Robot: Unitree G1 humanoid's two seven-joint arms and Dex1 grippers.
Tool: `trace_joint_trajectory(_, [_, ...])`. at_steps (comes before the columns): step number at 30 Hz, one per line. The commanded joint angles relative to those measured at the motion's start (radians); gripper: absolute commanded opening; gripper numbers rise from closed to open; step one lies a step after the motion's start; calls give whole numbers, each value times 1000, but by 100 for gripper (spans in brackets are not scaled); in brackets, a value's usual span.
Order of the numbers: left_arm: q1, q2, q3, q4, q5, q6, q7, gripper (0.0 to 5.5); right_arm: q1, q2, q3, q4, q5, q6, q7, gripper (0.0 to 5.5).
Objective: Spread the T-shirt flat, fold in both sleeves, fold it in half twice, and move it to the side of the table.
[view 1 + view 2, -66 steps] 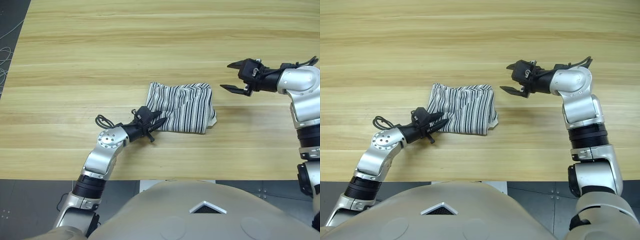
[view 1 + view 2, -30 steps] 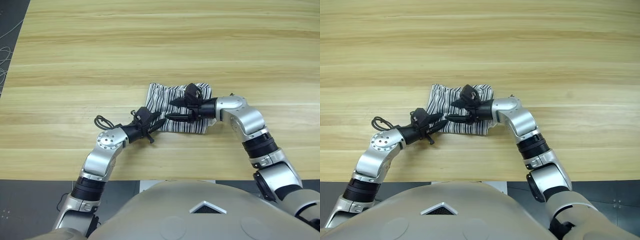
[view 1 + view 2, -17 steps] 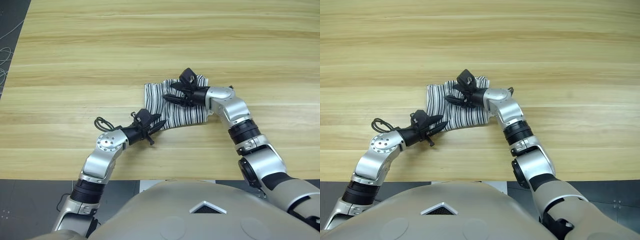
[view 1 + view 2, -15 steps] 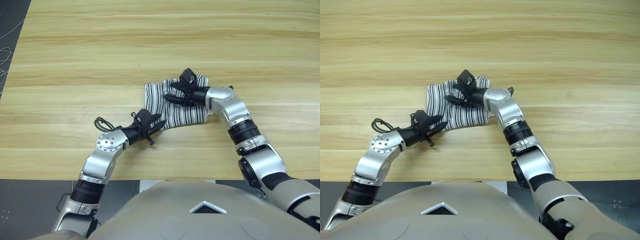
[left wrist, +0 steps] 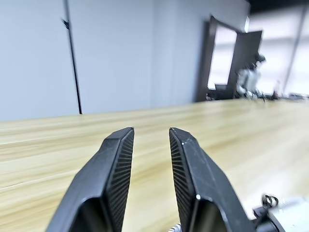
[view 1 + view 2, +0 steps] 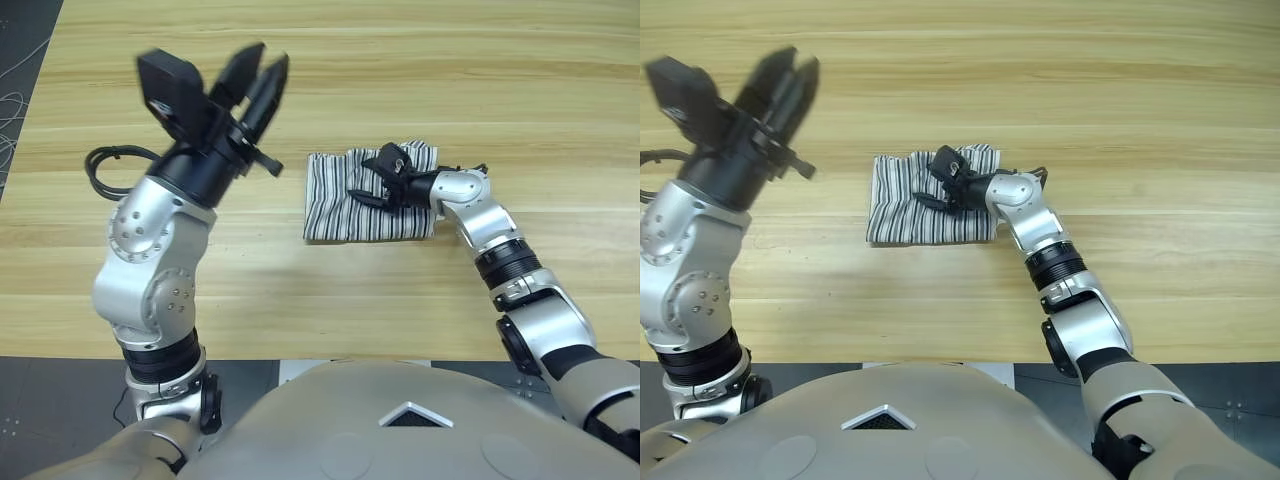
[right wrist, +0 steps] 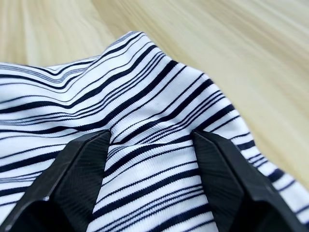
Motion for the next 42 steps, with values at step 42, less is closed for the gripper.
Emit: trace_joint_trajectory(42, [340, -88, -182, 236, 557, -614, 111, 135, 646, 121, -597, -898, 224, -279, -440, 309])
